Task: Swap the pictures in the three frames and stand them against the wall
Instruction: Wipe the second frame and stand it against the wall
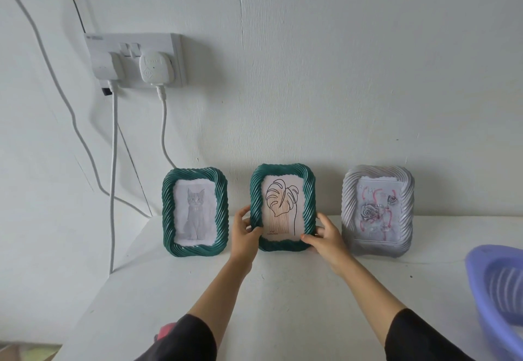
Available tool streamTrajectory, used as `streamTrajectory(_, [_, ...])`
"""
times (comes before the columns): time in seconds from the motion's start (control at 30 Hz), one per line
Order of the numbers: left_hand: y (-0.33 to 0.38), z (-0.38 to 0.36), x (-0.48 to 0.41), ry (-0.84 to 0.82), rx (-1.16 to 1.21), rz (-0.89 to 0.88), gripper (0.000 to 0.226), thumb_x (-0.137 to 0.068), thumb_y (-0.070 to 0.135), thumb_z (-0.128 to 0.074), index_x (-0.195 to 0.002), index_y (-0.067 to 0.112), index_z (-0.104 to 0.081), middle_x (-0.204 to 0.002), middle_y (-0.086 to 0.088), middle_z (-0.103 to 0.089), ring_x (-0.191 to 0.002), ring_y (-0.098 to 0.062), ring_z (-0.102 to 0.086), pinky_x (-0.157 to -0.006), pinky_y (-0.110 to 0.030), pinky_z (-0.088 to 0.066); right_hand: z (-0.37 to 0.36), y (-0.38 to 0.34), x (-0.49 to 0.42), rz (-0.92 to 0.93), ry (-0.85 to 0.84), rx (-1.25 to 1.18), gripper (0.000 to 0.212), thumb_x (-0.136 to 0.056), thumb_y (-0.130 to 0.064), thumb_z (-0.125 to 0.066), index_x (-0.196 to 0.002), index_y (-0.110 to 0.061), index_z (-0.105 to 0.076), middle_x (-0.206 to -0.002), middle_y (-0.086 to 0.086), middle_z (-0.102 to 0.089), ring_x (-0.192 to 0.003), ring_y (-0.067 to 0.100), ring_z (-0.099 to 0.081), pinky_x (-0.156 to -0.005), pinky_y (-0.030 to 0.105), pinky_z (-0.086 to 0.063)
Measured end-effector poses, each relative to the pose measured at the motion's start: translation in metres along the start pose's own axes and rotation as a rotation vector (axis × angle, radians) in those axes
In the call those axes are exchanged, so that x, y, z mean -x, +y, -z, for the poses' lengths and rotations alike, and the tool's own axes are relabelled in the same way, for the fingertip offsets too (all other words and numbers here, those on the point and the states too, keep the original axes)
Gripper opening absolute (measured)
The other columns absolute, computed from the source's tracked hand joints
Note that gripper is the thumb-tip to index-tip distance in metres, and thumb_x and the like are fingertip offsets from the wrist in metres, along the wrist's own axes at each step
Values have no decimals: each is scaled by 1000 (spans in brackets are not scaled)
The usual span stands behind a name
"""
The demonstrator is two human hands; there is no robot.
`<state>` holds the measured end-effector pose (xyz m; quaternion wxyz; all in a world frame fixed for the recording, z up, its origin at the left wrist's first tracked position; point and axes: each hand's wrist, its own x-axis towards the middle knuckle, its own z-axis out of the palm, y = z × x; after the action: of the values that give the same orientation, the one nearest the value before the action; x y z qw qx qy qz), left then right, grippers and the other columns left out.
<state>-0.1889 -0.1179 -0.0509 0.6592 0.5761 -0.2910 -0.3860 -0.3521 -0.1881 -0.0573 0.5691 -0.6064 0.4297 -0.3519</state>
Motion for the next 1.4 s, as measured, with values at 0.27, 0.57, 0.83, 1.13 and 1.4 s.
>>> streamTrajectory(0.27, [-1, 2, 5, 7, -14, 6, 46, -87, -12, -46, -119, 22, -43, -105, -11, -58, -88, -19, -58, -70, -27, -52, 2, -1, 7, -18, -28, 7, 64, -81, 7, -61, -135, -16, -37, -98, 5, -66, -87, 16, -64, -91, 36, -51])
streamTrajectory(0.57, [-1, 1, 7, 9, -24, 3, 49, -87, -11, -47, -128, 17, -41, -110, -14, -56, -99, -25, -56, -75, -29, -53, 3, -1, 10, -30, -42, 16, 65, -81, 7, -60, -137, -14, -34, -103, 6, -65, -93, 18, -63, -90, 33, -50])
streamTrajectory(0.83, [-1, 0, 9, 13, -32, 6, 53, -87, -12, -47, -132, 15, -39, -114, -15, -56, -101, -26, -56, -71, -26, -52, 4, -2, 12, -33, -24, 29, 69, -81, 7, -61, -139, -16, -32, -105, 9, -66, -95, 20, -63, -95, 38, -49])
streamTrajectory(1.13, [0, 1, 12, 8, -92, 7, 58, -86, -14, -46, -135, 16, -36, -109, -10, -55, -90, -17, -57, -66, -24, -51, 4, -2, 12, -43, -9, 40, 70, -81, 6, -62, -139, -18, -33, -103, 9, -67, -97, 21, -63, -95, 38, -49])
streamTrajectory(1.4, [2, -2, 16, 19, -138, -4, 57, -87, -12, -48, -136, 15, -35, -110, -11, -53, -93, -18, -56, -63, -20, -50, 4, -1, 13, -53, -16, 52, 71, -81, 5, -62, -140, -20, -32, -102, 8, -67, -100, 23, -63, -96, 39, -49])
